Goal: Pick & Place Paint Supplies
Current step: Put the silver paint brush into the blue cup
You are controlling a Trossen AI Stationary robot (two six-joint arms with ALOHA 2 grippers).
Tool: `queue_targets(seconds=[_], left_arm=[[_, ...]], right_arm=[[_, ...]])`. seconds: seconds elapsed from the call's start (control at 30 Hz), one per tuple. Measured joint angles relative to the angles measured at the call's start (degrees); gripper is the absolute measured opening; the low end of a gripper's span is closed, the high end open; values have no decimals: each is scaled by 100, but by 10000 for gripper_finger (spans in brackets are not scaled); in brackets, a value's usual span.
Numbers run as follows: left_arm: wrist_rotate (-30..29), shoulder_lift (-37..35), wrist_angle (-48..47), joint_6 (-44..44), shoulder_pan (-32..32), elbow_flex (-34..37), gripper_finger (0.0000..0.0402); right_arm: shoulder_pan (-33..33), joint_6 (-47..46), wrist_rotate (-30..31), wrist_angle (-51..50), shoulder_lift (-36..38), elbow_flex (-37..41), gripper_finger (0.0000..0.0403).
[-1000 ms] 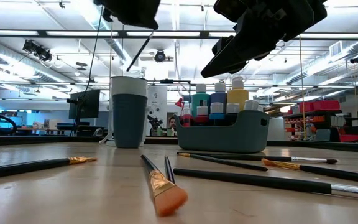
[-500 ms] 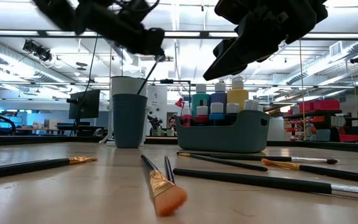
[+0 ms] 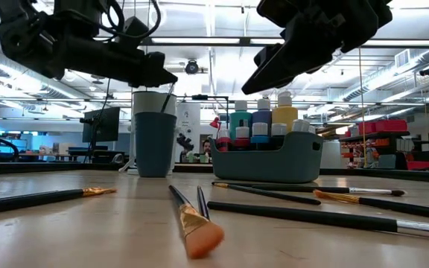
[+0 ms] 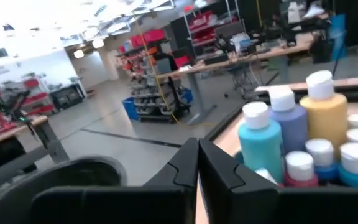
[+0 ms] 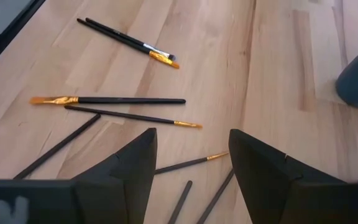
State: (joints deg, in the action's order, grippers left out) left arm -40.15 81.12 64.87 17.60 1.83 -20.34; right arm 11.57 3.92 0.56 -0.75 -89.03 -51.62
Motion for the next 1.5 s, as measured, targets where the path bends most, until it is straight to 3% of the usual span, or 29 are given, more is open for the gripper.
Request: queue_targets(seconds=[0.37, 0.73, 1.03, 1.17, 1.5], left_arm=[[-329, 0, -10, -243, 0, 7, 74], [-100, 0, 65, -639, -435, -190, 95], [-118, 0, -8, -401, -726, -304, 91], [-119, -1, -12, -491, -728, -304, 91], [-120, -2, -95, -547, -728, -306, 91]], right_arm=[[0, -32, 0, 73, 0, 0, 205], [233, -96, 7, -518, 0, 0, 205], [677, -1489, 105, -2593, -1, 0, 205], [872, -2153, 427, -3403, -62, 9, 205], [1217, -2483, 320, -2880, -209, 572, 205]])
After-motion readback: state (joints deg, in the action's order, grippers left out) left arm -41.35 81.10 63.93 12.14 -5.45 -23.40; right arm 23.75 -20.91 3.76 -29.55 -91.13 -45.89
